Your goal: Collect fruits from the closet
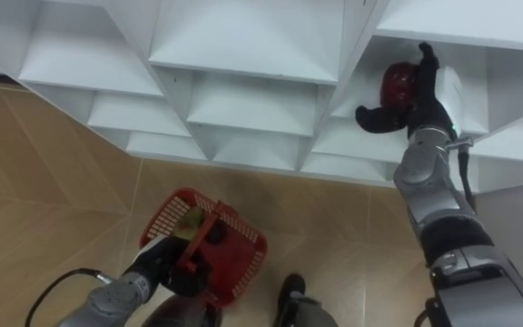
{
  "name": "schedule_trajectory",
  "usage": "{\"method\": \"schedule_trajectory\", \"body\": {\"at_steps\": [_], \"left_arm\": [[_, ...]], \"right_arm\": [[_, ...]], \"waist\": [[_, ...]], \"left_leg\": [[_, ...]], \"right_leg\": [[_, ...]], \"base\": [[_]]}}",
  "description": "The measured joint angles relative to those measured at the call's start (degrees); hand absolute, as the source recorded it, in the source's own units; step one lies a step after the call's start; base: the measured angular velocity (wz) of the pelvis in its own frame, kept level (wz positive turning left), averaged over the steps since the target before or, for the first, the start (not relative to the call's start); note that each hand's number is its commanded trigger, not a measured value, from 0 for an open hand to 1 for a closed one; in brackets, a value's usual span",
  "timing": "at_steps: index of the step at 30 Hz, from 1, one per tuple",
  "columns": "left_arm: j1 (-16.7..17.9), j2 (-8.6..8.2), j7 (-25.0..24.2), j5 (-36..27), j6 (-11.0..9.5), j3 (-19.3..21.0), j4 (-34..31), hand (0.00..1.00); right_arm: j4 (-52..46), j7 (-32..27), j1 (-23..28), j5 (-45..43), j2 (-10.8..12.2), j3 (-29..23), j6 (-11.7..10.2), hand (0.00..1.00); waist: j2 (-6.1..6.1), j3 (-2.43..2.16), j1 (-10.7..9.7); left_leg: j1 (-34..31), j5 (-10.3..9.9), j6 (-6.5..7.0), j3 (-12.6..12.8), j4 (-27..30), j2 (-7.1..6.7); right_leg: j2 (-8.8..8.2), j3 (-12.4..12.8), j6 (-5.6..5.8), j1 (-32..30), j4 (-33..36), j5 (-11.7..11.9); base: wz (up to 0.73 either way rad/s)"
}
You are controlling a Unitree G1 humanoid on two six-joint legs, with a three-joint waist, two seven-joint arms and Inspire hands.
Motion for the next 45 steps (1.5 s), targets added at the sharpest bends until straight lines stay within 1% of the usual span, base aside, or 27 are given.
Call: {"method": "schedule_trajectory", "body": {"at_steps": [1,3,5,10,13,17,22,30,31,37,40,42,45], "left_arm": [[-0.02,0.0,-0.02,0.0,0.01,-0.01,0.0,1.0],[-0.06,-0.02,-0.1,0.0,0.03,-0.12,-0.01,1.0],[-0.18,0.0,-0.23,0.0,0.04,-0.49,-0.01,1.0],[-0.37,0.0,-0.39,0.0,0.14,-0.59,-0.01,1.0],[-0.44,0.05,-0.87,0.0,0.35,-0.59,-0.01,1.0],[-0.56,0.07,-0.98,0.0,0.41,-0.66,0.0,1.0],[-0.66,0.09,-0.98,-0.06,0.41,-0.67,0.0,1.0],[-0.73,0.37,-0.99,-0.06,0.42,-1.42,0.0,1.0],[-1.21,0.45,-1.0,-0.05,0.42,-1.73,0.0,1.0],[-1.46,0.57,-0.97,-0.03,0.42,-1.7,0.0,1.0],[-1.45,0.65,-0.92,-0.03,0.42,-1.67,0.0,1.0],[-1.36,0.65,-0.86,-0.05,0.42,-1.68,0.0,1.0],[-1.45,1.03,-0.72,-0.15,0.39,-1.68,0.0,1.0]], "right_arm": [[0.07,-0.03,0.0,0.03,-0.02,0.08,0.01,0.94],[0.08,-0.93,-0.02,-0.06,-0.33,0.21,0.0,1.0],[0.2,-1.47,-0.03,-0.45,-1.49,0.39,0.0,1.0],[0.32,-1.47,-0.36,-0.43,-2.48,0.96,0.13,1.0],[0.33,-1.4,-0.38,-0.03,-2.53,0.93,0.8,1.0],[0.83,-1.3,-0.41,1.77,-2.53,0.93,0.83,1.0],[0.91,-1.3,-0.42,1.99,-2.51,0.95,1.18,1.0],[1.01,-1.28,-0.42,2.33,-2.37,0.99,1.05,1.0],[1.01,-1.28,-0.42,2.54,-2.37,1.02,1.05,1.0],[0.93,-1.27,-0.57,3.07,-2.36,1.25,1.14,1.0],[0.71,-0.67,-0.67,1.99,-2.35,1.31,1.09,1.0],[0.74,0.1,-0.67,1.81,-2.35,1.45,1.3,1.0],[0.71,0.8,-0.67,1.71,-2.24,2.14,1.24,1.0]], "waist": [[0.0,0.0,0.0],[0.01,0.0,0.13],[0.01,0.0,0.47],[0.01,0.0,0.5],[0.01,0.0,0.44],[0.01,0.0,0.45],[0.02,0.01,0.43],[0.05,0.03,0.42],[0.06,0.03,0.42],[0.1,0.0,0.47],[0.21,-0.01,0.45],[0.36,0.06,0.47],[0.46,0.03,0.49]], "left_leg": [[0.02,0.0,0.0,0.0,0.01,0.0],[0.03,0.0,0.0,0.0,0.05,0.0],[0.03,0.0,0.0,0.0,0.08,0.0],[0.05,0.01,-0.02,-0.04,0.21,0.03],[0.06,0.01,-0.03,-0.05,0.18,0.04],[0.08,0.03,-0.05,-0.03,0.14,0.05],[0.08,0.03,-0.06,-0.03,-0.05,0.06],[0.08,0.04,-0.07,-0.11,-0.06,0.11],[0.09,0.04,-0.07,-0.09,0.02,0.13],[0.27,0.04,-0.07,-0.03,0.0,0.2],[0.53,0.04,-0.07,-0.07,0.03,0.23],[1.23,0.03,-0.07,-0.08,-0.07,0.25],[1.85,0.01,-0.1,-0.06,-0.2,0.32]], "right_leg": [[0.0,0.0,-0.01,0.0,0.06,0.0],[0.0,0.0,-0.01,0.01,0.11,0.0],[0.01,0.0,-0.01,0.02,0.14,0.0],[0.07,-0.01,-0.02,0.02,0.24,0.01],[0.09,-0.01,-0.02,0.02,0.22,0.01],[0.12,0.02,-0.03,0.02,0.17,0.01],[0.2,0.04,-0.04,0.05,-0.11,0.01],[0.26,0.01,-0.14,0.31,-0.71,0.15],[0.27,0.03,-0.13,0.32,-0.72,0.16],[0.33,0.06,-0.15,0.49,-0.8,0.19],[0.35,-0.03,-0.15,0.8,-0.76,0.19],[0.39,-0.05,-0.15,1.58,-0.79,0.19],[0.47,-0.06,-0.15,2.16,-0.87,0.19]], "base": [[0.0],[0.0],[0.0],[0.0],[0.0],[0.0],[0.0],[0.0],[0.0],[0.0],[0.0],[0.0],[0.0]]}}
